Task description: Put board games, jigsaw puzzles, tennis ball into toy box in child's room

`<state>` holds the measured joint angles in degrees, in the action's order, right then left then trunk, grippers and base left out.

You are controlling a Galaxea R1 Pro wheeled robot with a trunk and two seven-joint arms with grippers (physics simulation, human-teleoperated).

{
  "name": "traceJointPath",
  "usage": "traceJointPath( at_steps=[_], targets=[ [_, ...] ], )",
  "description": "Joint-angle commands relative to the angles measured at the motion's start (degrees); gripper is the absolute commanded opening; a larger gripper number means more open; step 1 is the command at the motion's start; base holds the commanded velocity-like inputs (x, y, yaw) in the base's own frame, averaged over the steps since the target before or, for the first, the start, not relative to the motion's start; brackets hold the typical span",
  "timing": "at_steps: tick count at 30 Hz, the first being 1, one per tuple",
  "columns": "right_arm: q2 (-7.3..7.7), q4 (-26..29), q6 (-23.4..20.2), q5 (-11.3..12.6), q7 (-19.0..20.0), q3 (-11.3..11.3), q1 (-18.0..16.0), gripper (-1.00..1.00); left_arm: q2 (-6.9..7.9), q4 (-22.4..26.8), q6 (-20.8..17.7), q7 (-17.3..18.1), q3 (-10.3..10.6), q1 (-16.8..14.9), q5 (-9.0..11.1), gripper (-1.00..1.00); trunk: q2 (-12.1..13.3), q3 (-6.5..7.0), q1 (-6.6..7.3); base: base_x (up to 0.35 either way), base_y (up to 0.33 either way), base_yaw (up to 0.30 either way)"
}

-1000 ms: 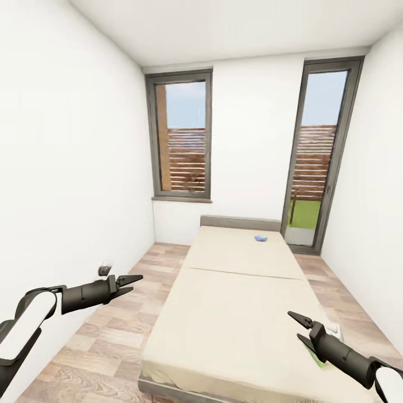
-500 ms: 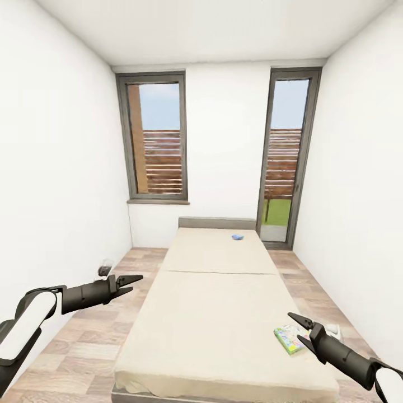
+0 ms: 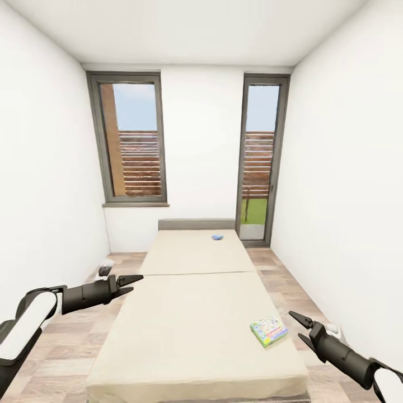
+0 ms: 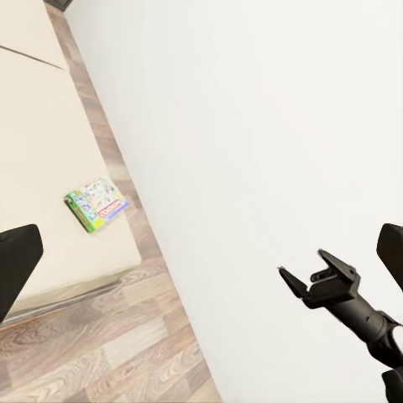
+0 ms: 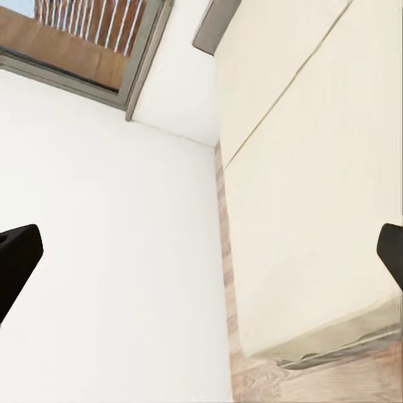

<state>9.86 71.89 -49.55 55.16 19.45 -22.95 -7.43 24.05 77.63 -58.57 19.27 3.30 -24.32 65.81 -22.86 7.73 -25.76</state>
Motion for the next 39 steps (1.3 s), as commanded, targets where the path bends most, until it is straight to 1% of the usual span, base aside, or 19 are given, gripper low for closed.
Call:
traceJointPath(
  at_steps=[1,4,6,14,39],
  targets=[
    [-0.02,0.0,1.1,-0.2,0.5,0.0,0.0,1.00,0.01,0.0,-0.1,0.5,0.1,0.0,-0.4,1.00,-0.1,-0.02,-0.03,0.000,-0.105,-0.057],
    [0.02,0.0,2.7,-0.2,0.6,0.1,0.0,1.00,-0.03,0.0,0.0,0.5,0.5,0.0,-0.5,1.00,-0.1,0.00,-0.03,0.000,-0.105,-0.030],
    [0.00,0.0,3.2,-0.2,0.7,0.2,0.0,1.00,-0.10,0.0,0.0,0.5,1.2,0.0,-0.9,1.00,-0.1,0.00,-0.03,0.000,-0.105,-0.015],
    [0.02,-0.1,3.7,-0.2,0.7,0.4,0.0,1.00,-0.27,0.0,0.0,0.5,2.2,0.0,-1.3,1.00,-0.1,-0.18,-0.03,0.000,-0.105,-0.004],
    [0.16,-0.1,3.7,-0.2,0.7,0.4,0.0,1.00,-0.32,0.0,0.0,0.5,2.3,0.0,-1.4,1.00,-0.1,-2.39,-0.03,0.000,-0.105,0.000]
  ],
)
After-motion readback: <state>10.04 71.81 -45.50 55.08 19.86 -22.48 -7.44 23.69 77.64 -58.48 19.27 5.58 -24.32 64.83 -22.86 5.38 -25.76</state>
